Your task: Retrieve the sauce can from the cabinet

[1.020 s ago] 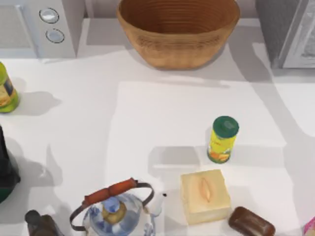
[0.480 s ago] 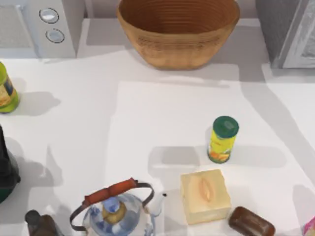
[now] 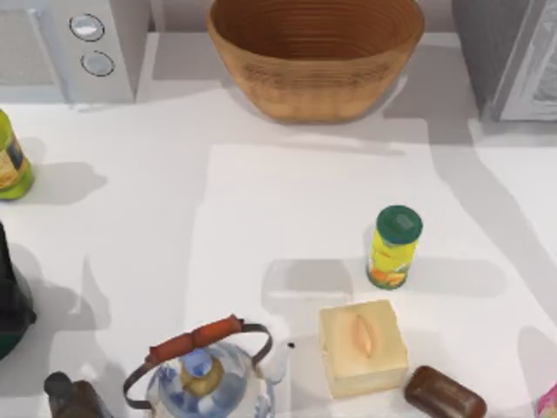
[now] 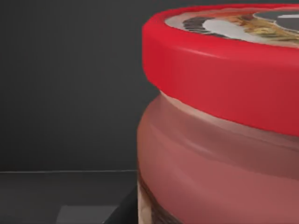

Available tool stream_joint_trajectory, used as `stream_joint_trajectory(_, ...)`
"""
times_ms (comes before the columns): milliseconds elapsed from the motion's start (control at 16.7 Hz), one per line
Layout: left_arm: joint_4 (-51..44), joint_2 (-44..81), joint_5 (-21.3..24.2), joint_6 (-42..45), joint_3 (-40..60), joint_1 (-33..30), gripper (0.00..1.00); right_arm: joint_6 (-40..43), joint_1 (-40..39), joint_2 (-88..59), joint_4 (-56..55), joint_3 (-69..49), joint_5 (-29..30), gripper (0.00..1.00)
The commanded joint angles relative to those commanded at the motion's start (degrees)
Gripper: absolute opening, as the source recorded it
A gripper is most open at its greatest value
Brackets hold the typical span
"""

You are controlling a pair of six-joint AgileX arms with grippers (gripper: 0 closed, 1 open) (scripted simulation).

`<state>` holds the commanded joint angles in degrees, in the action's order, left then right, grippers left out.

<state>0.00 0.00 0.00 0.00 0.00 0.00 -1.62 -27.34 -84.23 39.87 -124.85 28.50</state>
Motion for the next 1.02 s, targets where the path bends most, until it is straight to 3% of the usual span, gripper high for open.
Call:
stream_joint_trajectory(360,0.00,0.00,0.00,0.00,0.00,0.00,1.00,0.31,5.12,16.38,-7.91,23.55,-5.52,0.00)
stream_joint_trajectory(1020,0.00,0.00,0.00,0.00,0.00,0.00,1.00,1.33,20.21,62.22,-29.14,99.12,-21.10,0.00)
